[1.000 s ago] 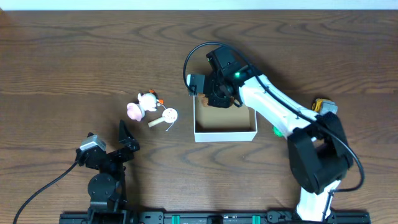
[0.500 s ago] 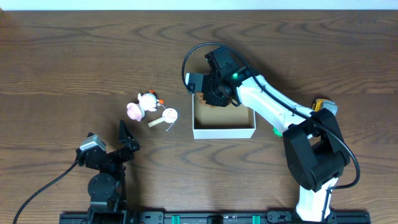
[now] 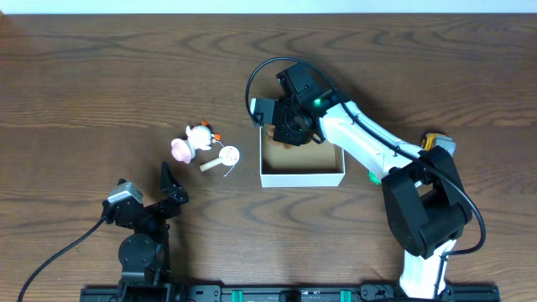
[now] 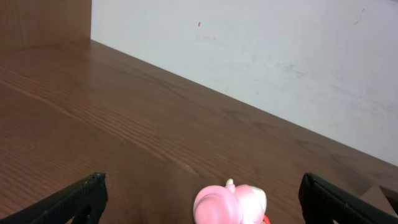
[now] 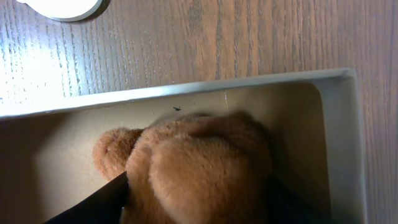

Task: Pack container
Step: 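Open the right gripper to release the plush inside the box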

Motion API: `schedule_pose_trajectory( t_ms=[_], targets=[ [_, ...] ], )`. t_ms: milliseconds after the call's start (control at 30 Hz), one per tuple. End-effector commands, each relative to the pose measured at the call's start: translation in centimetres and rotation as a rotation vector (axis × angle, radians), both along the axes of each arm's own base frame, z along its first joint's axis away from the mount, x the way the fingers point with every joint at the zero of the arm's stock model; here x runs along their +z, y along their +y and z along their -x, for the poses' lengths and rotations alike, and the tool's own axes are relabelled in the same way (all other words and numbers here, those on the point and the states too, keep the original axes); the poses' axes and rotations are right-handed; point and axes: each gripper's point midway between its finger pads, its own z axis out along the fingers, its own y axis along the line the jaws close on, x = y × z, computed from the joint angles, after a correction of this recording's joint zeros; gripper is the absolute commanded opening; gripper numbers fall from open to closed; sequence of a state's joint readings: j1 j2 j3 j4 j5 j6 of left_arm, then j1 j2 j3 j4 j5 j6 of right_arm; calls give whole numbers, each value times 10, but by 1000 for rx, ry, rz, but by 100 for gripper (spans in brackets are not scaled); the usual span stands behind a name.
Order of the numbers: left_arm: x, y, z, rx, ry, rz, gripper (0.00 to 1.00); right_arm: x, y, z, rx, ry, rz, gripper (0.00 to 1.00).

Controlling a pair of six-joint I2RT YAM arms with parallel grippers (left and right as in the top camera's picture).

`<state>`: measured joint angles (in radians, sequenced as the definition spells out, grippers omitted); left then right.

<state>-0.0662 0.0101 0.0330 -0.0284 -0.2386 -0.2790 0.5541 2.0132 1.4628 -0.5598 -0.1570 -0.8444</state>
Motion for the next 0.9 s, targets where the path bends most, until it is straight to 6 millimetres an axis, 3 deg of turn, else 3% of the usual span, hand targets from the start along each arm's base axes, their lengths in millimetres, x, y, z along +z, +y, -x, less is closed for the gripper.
schedule_pose_trajectory(
  t_ms=[0, 333, 600, 700, 800, 867],
  targets=[
    [-17, 2, 0, 7, 46, -23, 98, 3, -3, -4, -28, 2, -14, 63],
    [-17, 2, 0, 7, 46, -23, 98, 25, -2, -5, -31, -37, -41, 75],
    [-17, 2, 0, 7, 46, -23, 98, 68, -5, -6, -87, -94, -95, 83],
    [-17, 2, 0, 7, 46, -23, 98, 87, -19, -13, -228, -126, -100, 88],
    [-17, 2, 0, 7, 46, -23, 98, 108, -49, -21, -473, -161, -99, 99],
    [-17, 2, 0, 7, 46, -23, 98, 122, -74, -21, -612, -177, -95, 99]
  ],
)
